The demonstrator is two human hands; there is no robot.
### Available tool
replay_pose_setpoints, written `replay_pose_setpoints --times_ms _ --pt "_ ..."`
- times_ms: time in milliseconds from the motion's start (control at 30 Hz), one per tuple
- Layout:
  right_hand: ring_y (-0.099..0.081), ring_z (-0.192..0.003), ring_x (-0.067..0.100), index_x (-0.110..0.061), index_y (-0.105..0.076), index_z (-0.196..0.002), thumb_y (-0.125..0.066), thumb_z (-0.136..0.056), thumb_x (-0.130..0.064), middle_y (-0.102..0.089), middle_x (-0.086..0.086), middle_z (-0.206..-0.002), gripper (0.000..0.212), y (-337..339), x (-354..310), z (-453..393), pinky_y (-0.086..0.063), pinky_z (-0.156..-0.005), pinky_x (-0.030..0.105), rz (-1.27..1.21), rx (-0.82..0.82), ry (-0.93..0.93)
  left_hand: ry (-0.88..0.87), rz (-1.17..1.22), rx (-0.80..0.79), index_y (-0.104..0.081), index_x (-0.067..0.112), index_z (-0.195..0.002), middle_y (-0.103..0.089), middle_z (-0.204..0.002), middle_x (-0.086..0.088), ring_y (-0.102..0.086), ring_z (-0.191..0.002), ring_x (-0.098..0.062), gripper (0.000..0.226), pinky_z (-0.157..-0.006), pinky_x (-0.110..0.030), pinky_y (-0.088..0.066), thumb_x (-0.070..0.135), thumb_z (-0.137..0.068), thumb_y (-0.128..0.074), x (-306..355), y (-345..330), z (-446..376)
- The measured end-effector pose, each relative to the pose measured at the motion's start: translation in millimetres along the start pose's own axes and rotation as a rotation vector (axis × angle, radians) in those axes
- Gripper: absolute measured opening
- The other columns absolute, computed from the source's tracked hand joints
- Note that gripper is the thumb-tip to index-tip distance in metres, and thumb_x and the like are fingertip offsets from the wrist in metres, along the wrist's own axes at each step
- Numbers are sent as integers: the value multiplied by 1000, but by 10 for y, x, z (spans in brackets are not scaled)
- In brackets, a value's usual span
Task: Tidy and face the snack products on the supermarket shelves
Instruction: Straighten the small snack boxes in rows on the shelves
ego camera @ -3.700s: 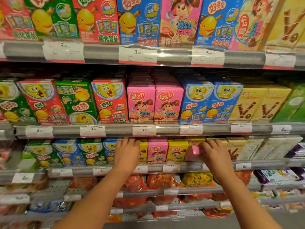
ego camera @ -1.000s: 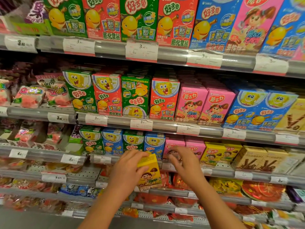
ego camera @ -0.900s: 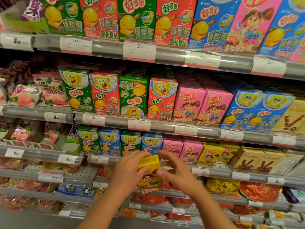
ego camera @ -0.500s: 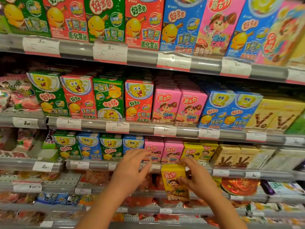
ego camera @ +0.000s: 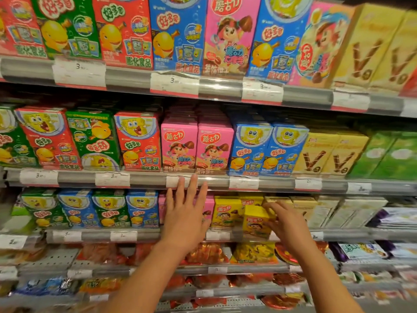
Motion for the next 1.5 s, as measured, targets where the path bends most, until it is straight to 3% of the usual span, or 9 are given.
replay_pose_setpoints --times_ms 233,333,500,733,967,1100,1233,1367,1500 --pt "-65 -96 27 -22 -64 -124 -82 -81 -23 -61 -1 -118 46 -38 100 -201 -54 -72 39 63 22 54 81 -58 37 -1 22 -161 21 -167 -7 19 -152 -39 96 -120 -65 -11 63 -91 -52 86 -91 -31" --pt "-65 -90 23 -27 -59 -122 -77 -85 -28 -56 -5 -120 42 -96 119 -252 -56 -66 39 146 18 72 89 -81 32 0 22 -161 21 -167 -6 19 -152 -38 98 -120 -66 -10 68 -90 -50 88 -113 -37" --pt "-60 -86 22 -27 -60 -111 -79 -81 -25 -57 -5 -104 36 -226 150 -276 -53 -53 40 228 39 146 106 -98 33 -3 22 -161 20 -167 -8 19 -152 -38 100 -120 -66 -11 70 -88 -50 106 -125 -46" --pt "-61 -87 24 -28 -66 -101 -88 -71 -31 -72 -8 -92 37 -227 112 -403 -49 -75 40 316 67 177 109 -106 44 3 24 -161 21 -167 -6 20 -152 -37 96 -120 -65 -11 73 -91 -41 105 -114 -31" --pt "-65 -87 31 -21 -76 -90 -92 -65 -21 -72 3 -93 30 -272 89 -391 -52 -73 42 334 140 178 109 -115 43 -2 27 -162 17 -168 -3 13 -154 -35 94 -119 -67 -15 71 -91 -46 56 -113 -28" --pt "-61 -96 32 -18 -73 -104 -87 -71 -26 -67 4 -103 37 -360 83 -334 -52 -80 46 310 118 151 106 -113 49 -6 26 -162 13 -169 -4 11 -154 -36 95 -118 -66 -18 71 -90 -48 44 -132 -34" --pt "-60 -108 24 -25 -66 -121 -75 -84 -36 -66 -3 -116 39 -427 -162 -374 -51 -92 42 232 106 200 95 -117 50 -9 24 -162 11 -169 -6 10 -154 -38 93 -118 -66 -19 72 -90 -44 52 -141 -40" --pt "-53 -125 26 -30 -55 -137 -58 -96 -46 -62 -3 -134 44 -549 -453 -591 -43 -103 43 195 -30 211 82 -108 40 -6 26 -162 13 -169 -4 11 -154 -36 92 -119 -65 -15 73 -91 -41 34 -128 -32" --pt "-55 -126 26 -33 -55 -138 -57 -97 -47 -67 -2 -130 44 -634 -504 -712 -44 -100 40 230 -86 223 69 -90 21 0 29 -161 17 -168 -1 15 -154 -34 89 -120 -65 -12 74 -92 -35 7 -110 -25"
Point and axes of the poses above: each hand's wrist, its own z-axis away from the middle knuckle, its own y-axis out of the back of the hand, x = y × z, the point moved 5 cm from there along -z, towards the middle knuckle
